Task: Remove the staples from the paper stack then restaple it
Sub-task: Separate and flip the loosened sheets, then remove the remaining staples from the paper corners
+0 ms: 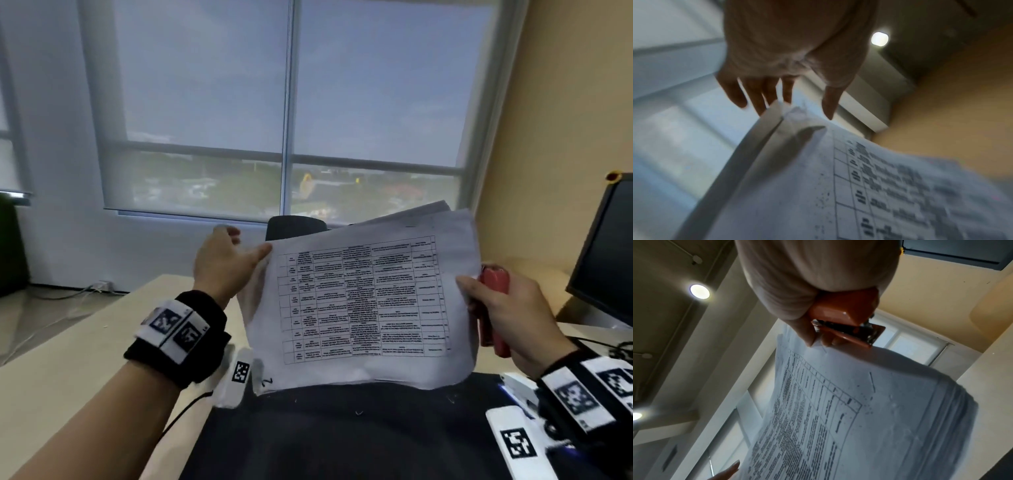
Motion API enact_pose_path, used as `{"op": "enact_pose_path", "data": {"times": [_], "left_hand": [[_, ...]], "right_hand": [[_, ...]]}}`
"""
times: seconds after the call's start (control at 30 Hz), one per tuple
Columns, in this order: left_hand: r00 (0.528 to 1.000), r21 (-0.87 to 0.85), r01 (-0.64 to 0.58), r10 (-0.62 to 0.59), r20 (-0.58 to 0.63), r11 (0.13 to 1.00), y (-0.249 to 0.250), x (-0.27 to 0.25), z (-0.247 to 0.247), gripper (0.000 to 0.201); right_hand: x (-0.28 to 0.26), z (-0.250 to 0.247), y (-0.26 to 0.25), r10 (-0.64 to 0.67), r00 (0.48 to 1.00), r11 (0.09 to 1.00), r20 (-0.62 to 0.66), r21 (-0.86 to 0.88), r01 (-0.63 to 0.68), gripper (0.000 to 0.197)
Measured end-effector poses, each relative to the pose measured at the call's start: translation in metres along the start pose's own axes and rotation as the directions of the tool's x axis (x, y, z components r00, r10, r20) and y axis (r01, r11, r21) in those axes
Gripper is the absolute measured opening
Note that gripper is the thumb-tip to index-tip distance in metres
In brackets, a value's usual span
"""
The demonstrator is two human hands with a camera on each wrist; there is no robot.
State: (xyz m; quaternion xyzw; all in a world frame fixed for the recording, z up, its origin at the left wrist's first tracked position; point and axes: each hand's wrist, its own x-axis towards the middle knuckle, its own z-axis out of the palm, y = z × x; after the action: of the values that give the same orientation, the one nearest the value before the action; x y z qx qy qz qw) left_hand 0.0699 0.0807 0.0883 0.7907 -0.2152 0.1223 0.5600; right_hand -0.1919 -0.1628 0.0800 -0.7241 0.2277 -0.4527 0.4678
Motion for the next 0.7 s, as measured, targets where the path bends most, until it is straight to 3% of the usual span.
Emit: {"op": "enact_pose_path", "data": {"times": [0.03, 0.1, 0.27, 0.37, 0.43, 0.57, 0.63, 0.7], "left_hand": [[0.991, 0.162, -0.113, 0.123, -0.050, 0.980, 0.010, -0.004, 0.002, 0.058], [0.941, 0.272, -0.327, 0.337, 0.009, 0.905, 0.037, -0.015, 0.008, 0.054], [0.815, 0.192, -0.563, 0.500, 0.294, 0.804, 0.095, -0.026, 0.031, 0.052], [0.762, 0.122, -0.582, 0.486, 0.428, 0.804, 0.117, -0.019, 0.043, 0.050], [0.729, 0.048, -0.572, 0.481, 0.488, 0.819, 0.124, -0.013, 0.048, 0.038], [0.705, -0.076, -0.509, 0.466, 0.534, 0.857, 0.127, -0.010, 0.052, 0.042], [0.695, -0.082, -0.482, 0.437, 0.571, 0.872, 0.120, -0.012, 0.056, 0.038], [0.694, -0.075, -0.445, 0.397, 0.601, 0.892, 0.107, -0.016, 0.064, 0.023]], "right_hand": [[-0.001, 0.001, -0.002, -0.004, 1.000, 1.000, 0.006, 0.001, 0.004, 0.014], [-0.002, 0.004, -0.005, -0.013, 1.000, 1.000, 0.022, 0.008, 0.013, 0.013], [-0.007, 0.007, -0.015, -0.029, 0.996, 0.999, 0.089, 0.036, 0.026, 0.018], [-0.011, 0.002, -0.022, -0.061, 0.990, 0.995, 0.129, 0.091, 0.050, 0.023], [-0.012, -0.003, -0.027, -0.051, 0.989, 0.991, 0.141, 0.130, 0.033, 0.021], [-0.013, -0.013, -0.024, 0.071, 0.974, 0.982, 0.215, 0.158, -0.106, 0.027], [-0.015, -0.014, -0.020, 0.143, 0.955, 0.981, 0.260, 0.091, -0.171, 0.033], [-0.017, -0.012, -0.017, 0.156, 0.970, 0.987, 0.184, -0.054, -0.149, 0.038]]}}
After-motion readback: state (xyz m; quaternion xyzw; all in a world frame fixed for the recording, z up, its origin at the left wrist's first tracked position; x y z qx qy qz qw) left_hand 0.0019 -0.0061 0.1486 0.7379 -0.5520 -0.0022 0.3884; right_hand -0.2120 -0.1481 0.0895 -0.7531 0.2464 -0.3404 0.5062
